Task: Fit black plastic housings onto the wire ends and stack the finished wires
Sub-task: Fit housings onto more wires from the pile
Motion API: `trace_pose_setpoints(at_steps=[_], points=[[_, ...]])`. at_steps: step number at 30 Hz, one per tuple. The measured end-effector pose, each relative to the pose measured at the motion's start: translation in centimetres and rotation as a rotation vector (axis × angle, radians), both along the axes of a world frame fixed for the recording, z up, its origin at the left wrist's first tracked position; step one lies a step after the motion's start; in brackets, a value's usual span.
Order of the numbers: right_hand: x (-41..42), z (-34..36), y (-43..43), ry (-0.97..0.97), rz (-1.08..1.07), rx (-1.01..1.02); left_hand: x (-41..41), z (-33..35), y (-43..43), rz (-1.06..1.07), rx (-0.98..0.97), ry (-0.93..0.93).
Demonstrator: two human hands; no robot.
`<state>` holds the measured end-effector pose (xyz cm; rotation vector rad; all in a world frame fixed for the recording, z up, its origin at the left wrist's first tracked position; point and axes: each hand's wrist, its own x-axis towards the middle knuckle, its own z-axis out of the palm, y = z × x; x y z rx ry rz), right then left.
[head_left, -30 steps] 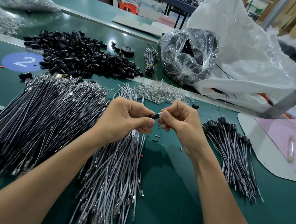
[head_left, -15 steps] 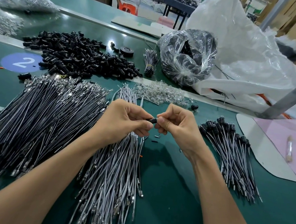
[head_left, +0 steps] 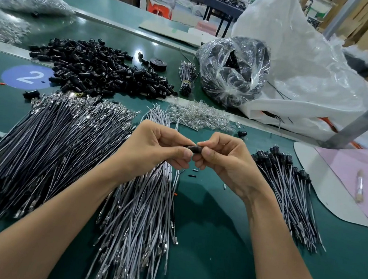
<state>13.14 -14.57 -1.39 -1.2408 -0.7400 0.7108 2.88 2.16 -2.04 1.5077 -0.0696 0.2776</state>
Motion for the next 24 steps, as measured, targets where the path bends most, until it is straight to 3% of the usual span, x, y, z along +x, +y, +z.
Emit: trace_pose_setpoints(at_steps=[15,24], points=[[-0.5,-0.5,0.4,-0.193,-0.139,-0.138,0.0,-0.6,0.1,0.011,0.087,0.053],[-1.5,0.3,1.6,-0.279,-0.152,0.078,0.1,0.1,-0.3,0.031,-0.200,0.037]])
